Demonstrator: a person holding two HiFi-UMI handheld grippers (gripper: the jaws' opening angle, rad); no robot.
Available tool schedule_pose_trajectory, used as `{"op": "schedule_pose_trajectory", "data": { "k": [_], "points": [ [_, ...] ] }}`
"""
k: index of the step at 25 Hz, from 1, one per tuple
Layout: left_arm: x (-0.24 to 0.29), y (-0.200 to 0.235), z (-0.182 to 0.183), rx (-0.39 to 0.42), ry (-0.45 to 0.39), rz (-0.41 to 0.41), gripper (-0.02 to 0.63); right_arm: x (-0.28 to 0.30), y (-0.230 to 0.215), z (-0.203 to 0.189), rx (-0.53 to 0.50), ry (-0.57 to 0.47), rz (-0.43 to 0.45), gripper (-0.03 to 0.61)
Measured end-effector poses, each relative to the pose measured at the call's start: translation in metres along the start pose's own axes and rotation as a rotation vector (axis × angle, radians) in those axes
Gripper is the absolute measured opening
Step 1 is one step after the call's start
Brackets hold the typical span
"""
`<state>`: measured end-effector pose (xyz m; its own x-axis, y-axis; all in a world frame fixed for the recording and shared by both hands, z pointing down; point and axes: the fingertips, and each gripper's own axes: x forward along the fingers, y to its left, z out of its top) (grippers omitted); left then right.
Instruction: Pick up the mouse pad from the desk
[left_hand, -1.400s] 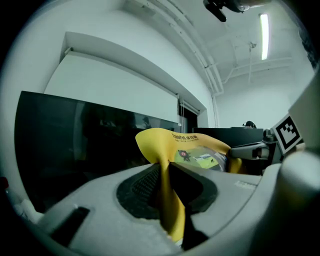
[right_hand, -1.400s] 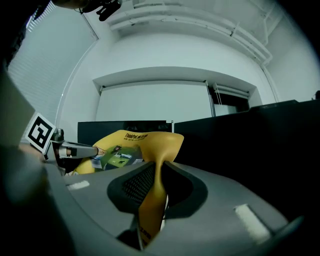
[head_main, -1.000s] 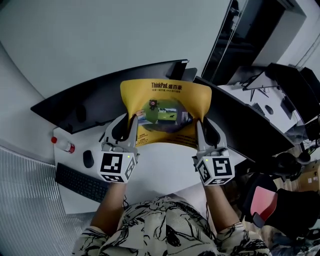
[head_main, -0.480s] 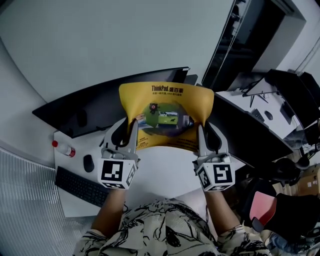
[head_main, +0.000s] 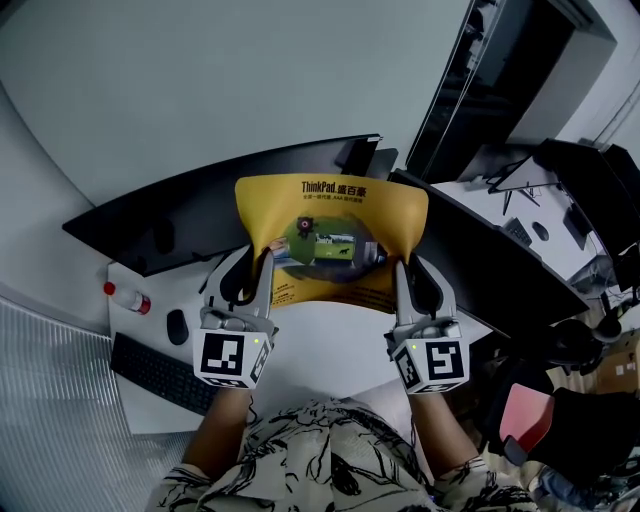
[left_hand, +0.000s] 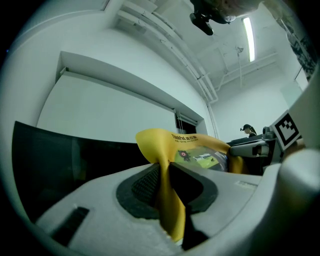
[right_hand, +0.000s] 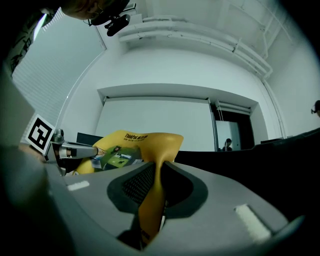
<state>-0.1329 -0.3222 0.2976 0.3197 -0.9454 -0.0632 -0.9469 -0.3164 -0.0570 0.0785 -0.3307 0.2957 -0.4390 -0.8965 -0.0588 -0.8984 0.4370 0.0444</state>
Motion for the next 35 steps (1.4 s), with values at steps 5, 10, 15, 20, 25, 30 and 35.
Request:
{"op": "schedule_pose_trajectory", "data": {
  "k": [5, 10, 15, 20, 25, 30, 35],
  "points": [
    [0.001, 0.000, -0.002, 0.001, 0.008, 0.006, 0.075, 0.002, -0.002, -0.002, 0.007, 0.003, -0.001, 0.075],
    [0.001, 0.000, -0.004, 0.001, 0.017, 0.018, 0.077, 0.002, -0.002, -0.001, 0.008, 0.004, 0.003, 0.075],
    [0.001, 0.000, -0.007, -0.010, 0.019, 0.022, 0.077, 0.003, -0.003, -0.001, 0.007, 0.006, 0.002, 0.074],
    [0.002, 0.000, -0.008, -0.008, 0.025, 0.026, 0.077, 0.004, -0.003, -0.003, -0.003, 0.012, 0.001, 0.074],
    [0.003, 0.001, -0.011, -0.013, 0.038, 0.033, 0.075, 0.005, -0.003, -0.003, -0.010, 0.018, -0.008, 0.074],
    [0.004, 0.001, -0.013, -0.017, 0.045, 0.031, 0.075, 0.005, -0.004, -0.006, -0.011, 0.030, -0.008, 0.072],
    [0.004, -0.001, -0.012, -0.011, 0.051, 0.033, 0.075, 0.004, -0.005, -0.008, -0.013, 0.035, -0.008, 0.072]
  ]
}}
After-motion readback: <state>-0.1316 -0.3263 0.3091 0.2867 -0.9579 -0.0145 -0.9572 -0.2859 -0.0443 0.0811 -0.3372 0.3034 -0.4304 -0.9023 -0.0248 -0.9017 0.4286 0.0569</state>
